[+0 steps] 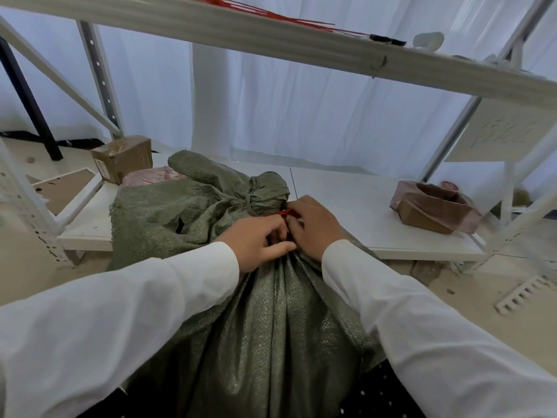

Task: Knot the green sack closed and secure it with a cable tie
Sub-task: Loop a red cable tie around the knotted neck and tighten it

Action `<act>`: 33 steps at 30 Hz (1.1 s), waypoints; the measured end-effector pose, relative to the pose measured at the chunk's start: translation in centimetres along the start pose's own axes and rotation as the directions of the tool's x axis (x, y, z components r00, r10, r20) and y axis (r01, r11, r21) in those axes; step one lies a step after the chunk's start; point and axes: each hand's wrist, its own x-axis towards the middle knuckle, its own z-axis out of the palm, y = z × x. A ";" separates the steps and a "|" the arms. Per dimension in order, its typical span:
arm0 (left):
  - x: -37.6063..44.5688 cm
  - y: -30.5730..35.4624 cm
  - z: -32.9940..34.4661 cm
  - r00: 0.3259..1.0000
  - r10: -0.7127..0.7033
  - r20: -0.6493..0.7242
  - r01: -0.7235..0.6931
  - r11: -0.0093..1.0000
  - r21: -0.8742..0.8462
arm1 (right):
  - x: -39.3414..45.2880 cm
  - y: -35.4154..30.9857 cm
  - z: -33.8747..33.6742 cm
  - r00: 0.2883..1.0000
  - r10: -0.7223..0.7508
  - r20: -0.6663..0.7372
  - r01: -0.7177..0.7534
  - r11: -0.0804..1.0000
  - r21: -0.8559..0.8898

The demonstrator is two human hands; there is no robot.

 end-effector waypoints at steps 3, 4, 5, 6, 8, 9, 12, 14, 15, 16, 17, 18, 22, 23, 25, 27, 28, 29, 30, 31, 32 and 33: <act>0.4 -0.3 0.3 0.993 -0.075 -0.090 0.070 0.996 -0.061 | -0.1 0.3 -0.3 1.000 -0.024 -0.007 0.024 0.998 0.058; 0.6 -0.2 0.3 0.990 -0.081 -0.116 0.072 0.994 -0.078 | -0.1 0.4 -0.5 1.000 -0.023 -0.013 0.024 0.997 0.073; 0.6 -0.1 0.4 0.988 -0.072 -0.138 0.063 0.996 -0.069 | -0.1 0.4 -0.6 1.000 -0.018 -0.016 0.019 0.996 0.089; 0.8 -0.1 0.4 0.985 -0.053 -0.161 0.046 0.998 -0.051 | -0.1 0.4 -0.7 1.000 -0.011 -0.016 0.013 0.994 0.111; 1.0 -0.2 0.4 0.981 0.005 -0.193 -0.003 1.000 0.011 | -0.1 0.4 -0.8 1.000 0.006 -0.015 -0.004 0.987 0.164; 1.1 -0.2 0.3 0.979 0.040 -0.201 -0.031 0.998 0.048 | -0.2 0.4 -0.8 1.000 0.017 -0.016 -0.013 0.980 0.197; 1.1 0.1 0.0 0.959 0.165 -0.229 -0.141 0.983 0.117 | -0.2 0.6 -1.1 0.998 0.050 -0.024 -0.039 0.940 0.339; 1.0 0.0 -0.3 0.951 0.220 -0.217 -0.196 0.972 0.129 | -0.3 1.1 -1.4 0.997 0.073 -0.022 -0.054 0.883 0.466; 1.0 -0.2 -0.4 0.948 0.240 -0.211 -0.221 0.969 0.110 | -0.5 1.3 -1.6 0.997 0.083 -0.007 -0.067 0.849 0.524; 1.0 -0.3 -0.5 0.945 0.247 -0.215 -0.239 0.969 0.062 | -0.6 1.5 -1.6 0.996 0.093 0.013 -0.084 0.818 0.569; 0.9 -0.4 -0.7 0.946 0.232 -0.227 -0.238 0.971 0.000 | -0.8 1.6 -1.6 0.995 0.098 0.031 -0.097 0.795 0.598; 0.8 -0.4 -0.8 0.948 0.204 -0.246 -0.225 0.973 -0.061 | -0.8 1.6 -1.5 0.993 0.105 0.043 -0.109 0.776 0.622; 0.7 -0.4 -0.6 0.925 0.065 -0.373 -0.172 0.950 -0.261 | -0.1 1.2 -0.6 0.982 0.156 0.112 -0.186 0.636 0.749; 0.8 -0.3 -0.5 0.916 0.029 -0.401 -0.160 0.941 -0.298 | 0.1 1.0 -0.3 0.976 0.177 0.129 -0.211 0.602 0.770; 1.0 -0.1 -0.5 0.901 -0.040 -0.432 -0.124 0.931 -0.344 | 0.6 0.8 0.2 0.963 0.222 0.151 -0.250 0.535 0.807; 1.4 0.2 -0.4 0.886 -0.120 -0.447 -0.082 0.909 -0.408 | 0.9 0.5 0.6 0.948 0.275 0.159 -0.278 0.476 0.835; 1.6 0.3 -0.3 0.876 -0.171 -0.451 -0.062 0.888 -0.456 | 1.1 0.4 0.8 0.940 0.300 0.164 -0.288 0.436 0.853; 1.8 0.5 -0.2 0.864 -0.220 -0.453 -0.045 0.861 -0.506 | 1.2 0.2 0.9 0.931 0.323 0.172 -0.295 0.385 0.875; 1.9 0.6 -0.1 0.853 -0.260 -0.453 -0.037 0.835 -0.549 | 1.3 0.0 1.0 0.924 0.339 0.178 -0.296 0.339 0.893; 2.1 0.7 0.1 0.842 -0.289 -0.456 -0.037 0.812 -0.583 | 1.5 -0.1 1.2 0.917 0.356 0.180 -0.297 0.309 0.903; 2.2 0.8 0.2 0.833 -0.308 -0.460 -0.040 0.796 -0.604 | 1.7 -0.3 1.4 0.910 0.376 0.174 -0.299 0.307 0.904; 2.3 0.9 0.3 0.828 -0.318 -0.462 -0.038 0.790 -0.612 | 1.8 -0.5 1.7 0.901 0.400 0.166 -0.306 0.316 0.898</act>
